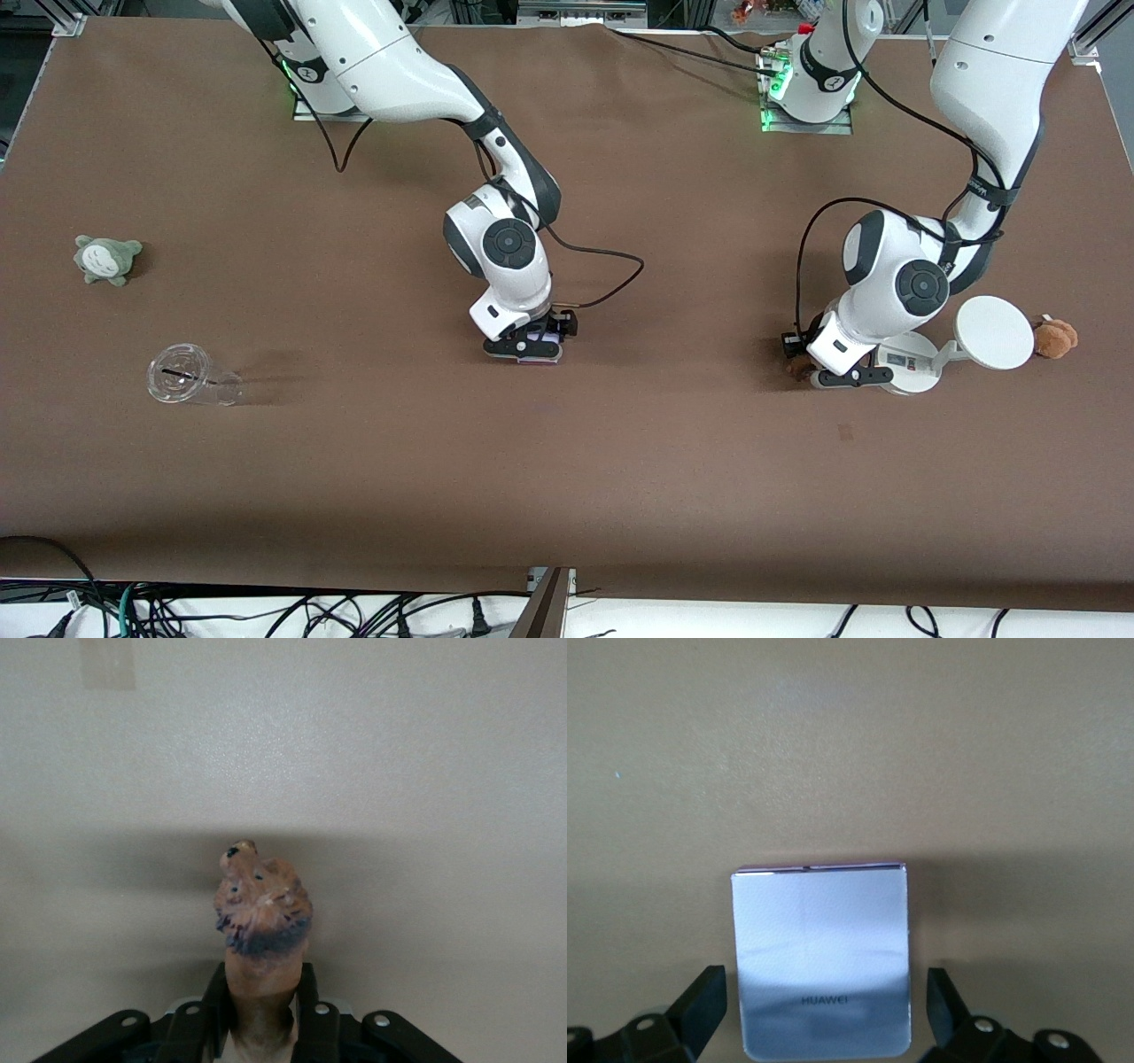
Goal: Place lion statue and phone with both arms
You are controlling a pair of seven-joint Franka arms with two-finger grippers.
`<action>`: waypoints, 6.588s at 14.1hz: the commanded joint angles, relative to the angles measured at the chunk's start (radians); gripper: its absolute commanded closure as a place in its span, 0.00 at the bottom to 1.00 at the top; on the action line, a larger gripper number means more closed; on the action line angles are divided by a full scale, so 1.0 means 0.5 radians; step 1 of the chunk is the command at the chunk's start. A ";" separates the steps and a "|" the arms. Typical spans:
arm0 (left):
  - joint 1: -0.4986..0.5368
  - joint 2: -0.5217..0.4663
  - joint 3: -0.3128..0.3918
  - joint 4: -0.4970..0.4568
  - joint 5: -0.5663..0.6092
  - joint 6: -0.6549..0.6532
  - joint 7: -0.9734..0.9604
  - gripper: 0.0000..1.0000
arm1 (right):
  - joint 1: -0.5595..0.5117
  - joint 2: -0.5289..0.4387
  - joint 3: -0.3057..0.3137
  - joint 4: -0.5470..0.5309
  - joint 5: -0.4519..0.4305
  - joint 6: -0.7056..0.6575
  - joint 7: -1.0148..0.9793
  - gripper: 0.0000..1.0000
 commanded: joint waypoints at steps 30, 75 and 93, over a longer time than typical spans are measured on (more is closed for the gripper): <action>0.000 -0.594 0.003 1.158 -0.006 -2.436 0.015 0.00 | -0.823 -0.409 -0.210 -0.169 0.015 -0.635 -1.176 0.74; -0.295 -1.155 0.626 0.883 -0.200 -1.996 0.273 0.00 | -1.100 -1.104 -0.151 0.353 0.015 -1.997 -1.621 0.00; -0.273 -1.066 0.553 0.871 -0.012 -1.928 0.273 0.00 | -1.253 -1.504 -0.007 0.079 -0.028 -1.994 -1.683 0.00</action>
